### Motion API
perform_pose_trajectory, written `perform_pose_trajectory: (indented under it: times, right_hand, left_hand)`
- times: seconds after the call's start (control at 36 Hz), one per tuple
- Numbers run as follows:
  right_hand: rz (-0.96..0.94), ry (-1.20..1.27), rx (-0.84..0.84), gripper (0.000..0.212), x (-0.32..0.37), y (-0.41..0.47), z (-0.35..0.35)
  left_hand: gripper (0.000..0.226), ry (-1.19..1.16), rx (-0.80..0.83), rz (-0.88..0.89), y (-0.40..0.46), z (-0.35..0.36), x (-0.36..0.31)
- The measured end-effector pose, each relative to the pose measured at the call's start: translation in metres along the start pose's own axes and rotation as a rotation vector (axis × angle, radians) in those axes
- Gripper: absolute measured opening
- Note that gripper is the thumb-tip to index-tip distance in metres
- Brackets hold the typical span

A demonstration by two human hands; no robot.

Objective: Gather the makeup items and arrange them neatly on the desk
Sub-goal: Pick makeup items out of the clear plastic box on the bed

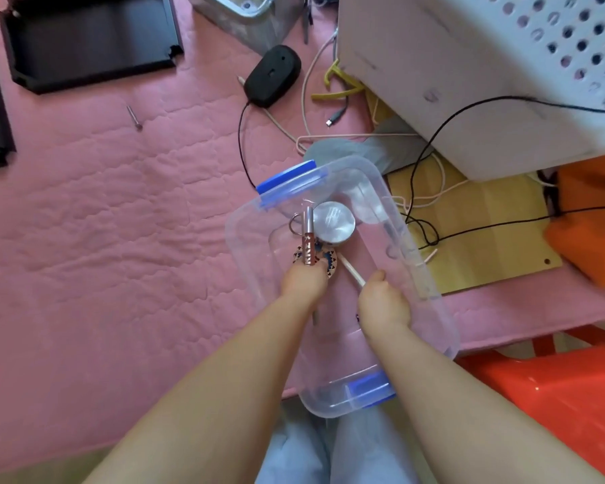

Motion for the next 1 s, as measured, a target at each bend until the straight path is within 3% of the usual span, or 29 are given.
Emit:
perform_pose_trajectory:
  times: [0.19,0.36,0.47,0.58,0.72,1.0]
  right_hand:
    - [-0.002,0.039,0.102,0.03,0.005,0.003,0.007]
    - [-0.012,-0.069,0.209,0.054,0.0,-0.003,0.015]
    - [-0.017,-0.291,0.165,0.047,0.007,-0.004,0.015]
    - [-0.039,-0.361,0.169,0.049,0.014,0.0,0.023]
    - [-0.07,-0.477,0.093,0.026,0.017,0.002,0.021]
    - [-0.207,-0.675,0.1,0.035,0.031,-0.003,0.023]
  left_hand:
    - [0.016,-0.015,-0.002,-0.003,0.0,-0.004,0.005]
    - [0.013,-0.037,-0.001,0.01,0.0,-0.004,0.003]
    - [0.021,-0.214,0.032,-0.038,0.001,-0.004,0.011]
    - [0.025,-0.375,0.102,-0.07,0.0,0.0,0.017]
    - [0.027,-0.319,0.141,-0.016,-0.002,0.002,0.006]
    - [0.023,-0.214,0.084,0.009,0.001,-0.004,0.004]
Point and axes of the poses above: each hand's wrist, its own y-axis towards the middle knuckle, its own z-axis out of the palm, x = y × z, the point moved 10 cm from there along y, towards the middle knuckle, and after that the axes turned 15 degrees about x, right-handed, at the moved point
